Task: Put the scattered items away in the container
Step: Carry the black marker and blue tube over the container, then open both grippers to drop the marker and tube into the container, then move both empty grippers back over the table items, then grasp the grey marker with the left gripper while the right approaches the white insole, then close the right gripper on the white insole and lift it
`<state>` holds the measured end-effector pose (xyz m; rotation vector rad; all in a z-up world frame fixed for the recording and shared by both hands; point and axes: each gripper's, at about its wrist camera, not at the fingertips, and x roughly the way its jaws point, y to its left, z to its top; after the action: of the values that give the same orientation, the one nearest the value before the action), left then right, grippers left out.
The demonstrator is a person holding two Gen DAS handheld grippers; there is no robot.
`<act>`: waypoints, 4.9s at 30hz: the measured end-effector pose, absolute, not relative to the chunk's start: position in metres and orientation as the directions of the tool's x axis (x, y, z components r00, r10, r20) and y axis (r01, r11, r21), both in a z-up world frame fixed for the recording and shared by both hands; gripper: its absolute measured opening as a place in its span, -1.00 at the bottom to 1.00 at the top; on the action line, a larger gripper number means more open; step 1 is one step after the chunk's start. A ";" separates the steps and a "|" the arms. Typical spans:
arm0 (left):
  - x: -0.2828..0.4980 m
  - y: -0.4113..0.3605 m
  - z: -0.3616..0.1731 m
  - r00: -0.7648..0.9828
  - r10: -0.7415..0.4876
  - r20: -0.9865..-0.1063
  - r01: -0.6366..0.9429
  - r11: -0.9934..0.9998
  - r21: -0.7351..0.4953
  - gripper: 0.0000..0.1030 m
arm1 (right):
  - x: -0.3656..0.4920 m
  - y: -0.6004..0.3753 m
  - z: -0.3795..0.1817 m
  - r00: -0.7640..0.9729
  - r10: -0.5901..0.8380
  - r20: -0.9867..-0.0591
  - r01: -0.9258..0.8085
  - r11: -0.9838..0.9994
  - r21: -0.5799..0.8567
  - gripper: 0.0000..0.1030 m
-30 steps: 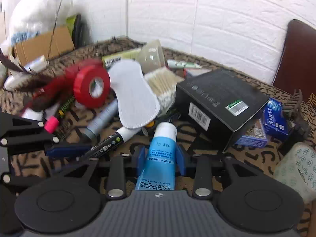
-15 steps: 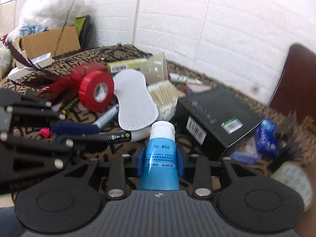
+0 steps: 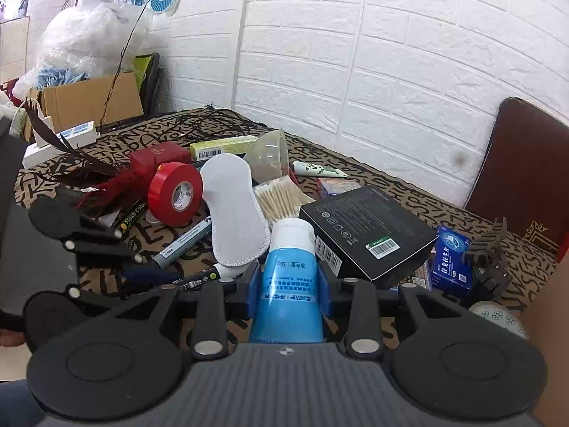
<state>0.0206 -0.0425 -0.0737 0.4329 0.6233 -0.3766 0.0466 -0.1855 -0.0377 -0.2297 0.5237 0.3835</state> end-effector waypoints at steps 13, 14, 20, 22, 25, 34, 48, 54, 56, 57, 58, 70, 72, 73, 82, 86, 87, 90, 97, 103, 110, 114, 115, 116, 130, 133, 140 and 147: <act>-0.013 -0.032 -0.019 0.808 -0.386 -0.445 0.509 0.838 0.196 -0.67 | 0.037 -0.197 -0.017 0.842 0.276 -0.463 -0.379 0.914 -0.146 -0.39; -0.015 -0.035 -0.011 0.811 -0.397 -0.429 0.513 0.835 0.197 -0.67 | 0.035 -0.201 -0.011 0.852 0.269 -0.449 -0.370 0.917 -0.152 -0.39; -0.021 -0.086 0.036 0.775 -0.530 -0.344 0.602 0.786 0.144 -0.67 | 0.014 -0.256 0.031 0.922 0.163 -0.350 -0.243 0.950 -0.196 -0.39; -0.022 -0.113 0.048 0.743 -0.585 -0.325 0.647 0.753 0.124 -0.67 | 0.004 -0.288 0.043 0.942 0.103 -0.319 -0.172 0.965 -0.196 -0.39; -0.022 -0.162 0.059 0.686 -0.658 -0.310 0.712 0.695 0.102 -0.66 | -0.010 -0.343 0.052 0.955 -0.005 -0.297 -0.053 0.982 -0.184 -0.39; -0.006 -0.261 0.029 0.585 -0.706 -0.400 0.795 0.596 0.112 -0.66 | -0.031 -0.457 0.015 0.901 -0.210 -0.379 0.209 0.977 -0.045 -0.37; -0.019 -0.235 0.030 0.672 -0.624 -0.399 0.716 0.686 0.131 0.36 | -0.039 -0.430 0.002 0.912 -0.198 -0.359 0.223 0.974 0.030 0.98; -0.023 -0.199 0.034 0.723 -0.587 -0.364 0.664 0.737 0.130 0.50 | -0.043 -0.396 0.011 0.937 -0.130 -0.325 0.165 0.983 0.083 1.00; -0.026 -0.183 0.034 0.742 -0.570 -0.354 0.644 0.753 0.138 0.53 | -0.045 -0.377 0.014 0.945 -0.090 -0.315 0.123 0.989 0.085 1.00; -0.025 -0.175 0.033 0.746 -0.563 -0.356 0.637 0.759 0.135 0.55 | -0.045 -0.367 0.016 0.948 -0.068 -0.311 0.099 0.992 0.083 1.00; -0.025 -0.166 0.032 0.752 -0.552 -0.360 0.626 0.769 0.130 0.58 | -0.045 -0.355 0.017 0.950 -0.043 -0.311 0.071 0.994 0.081 1.00; -0.015 -0.052 -0.016 0.856 -0.258 -0.449 0.374 0.907 0.192 0.62 | -0.011 -0.233 -0.029 0.885 0.209 -0.416 -0.199 0.978 0.067 1.00; -0.005 -0.037 -0.022 0.858 -0.198 -0.474 0.320 0.928 0.191 0.62 | -0.008 -0.223 -0.037 0.872 0.216 -0.439 -0.213 0.975 0.057 1.00; 0.000 -0.031 -0.024 0.858 -0.170 -0.484 0.293 0.937 0.189 0.62 | -0.006 -0.219 -0.040 0.866 0.219 -0.450 -0.218 0.974 0.054 1.00; 0.030 -0.026 -0.038 0.826 -0.096 -0.556 0.233 0.955 0.181 0.56 | 0.006 -0.205 -0.051 0.839 0.231 -0.493 -0.244 0.969 0.039 1.00; 0.035 -0.036 -0.042 0.813 -0.137 -0.566 0.272 0.949 0.162 0.23 | 0.013 -0.204 -0.051 0.839 0.221 -0.498 -0.239 0.971 0.028 1.00; 0.034 -0.035 -0.042 0.811 -0.153 -0.565 0.279 0.949 0.144 -0.19 | 0.015 -0.203 -0.052 0.839 0.217 -0.499 -0.236 0.971 0.026 1.00; 0.028 -0.033 -0.041 0.807 -0.175 -0.564 0.299 0.945 0.133 -0.67 | 0.020 -0.201 -0.052 0.840 0.215 -0.498 -0.240 0.971 0.016 1.00; 0.009 -0.019 -0.045 0.806 -0.187 -0.562 0.314 0.939 0.138 -0.67 | 0.044 -0.181 -0.046 0.819 0.322 -0.476 -0.357 0.934 0.017 1.00; 0.026 -0.005 -0.051 0.811 -0.168 -0.560 0.291 0.947 0.138 -0.66 | 0.087 -0.135 -0.044 0.790 0.344 -0.507 -0.460 0.879 -0.121 1.00; 0.032 0.007 -0.054 0.823 -0.138 -0.552 0.270 0.949 0.165 -0.66 | 0.119 -0.096 -0.059 0.747 0.342 -0.569 -0.559 0.787 -0.262 0.93; 0.035 0.015 -0.054 0.818 -0.147 -0.556 0.270 0.952 0.146 -0.61 | 0.123 -0.088 -0.065 0.742 0.333 -0.582 -0.572 0.767 -0.290 0.88; 0.035 0.016 -0.055 0.820 -0.145 -0.553 0.271 0.951 0.151 -0.61 | 0.128 -0.088 -0.068 0.729 0.316 -0.607 -0.569 0.773 -0.280 0.90; 0.035 0.016 -0.054 0.821 -0.144 -0.552 0.269 0.951 0.152 -0.61 | 0.131 -0.088 -0.072 0.720 0.305 -0.623 -0.573 0.768 -0.286 0.95; 0.029 0.024 -0.052 0.817 -0.131 -0.561 0.246 0.960 0.134 -0.56 | 0.107 -0.105 -0.075 0.614 0.453 -0.646 -0.653 0.751 -0.094 0.10; 0.029 0.019 -0.052 0.820 -0.110 -0.561 0.242 0.956 0.167 -0.57 | 0.111 -0.102 -0.078 0.664 0.395 -0.635 -0.581 0.807 -0.105 0.58; 0.030 0.023 -0.051 0.812 -0.097 -0.576 0.237 0.956 0.174 -0.54 | 0.112 -0.104 -0.086 0.723 0.329 -0.608 -0.480 0.872 -0.100 1.00; 0.029 0.017 -0.051 0.818 -0.083 -0.569 0.245 0.946 0.214 -0.55 | 0.120 -0.113 -0.084 0.667 0.381 -0.640 -0.498 0.867 -0.003 0.71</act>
<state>0.0289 0.0169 -0.0511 0.2854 0.5888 -0.1774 0.1202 -0.1133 -0.0836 -0.1841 0.6780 0.4988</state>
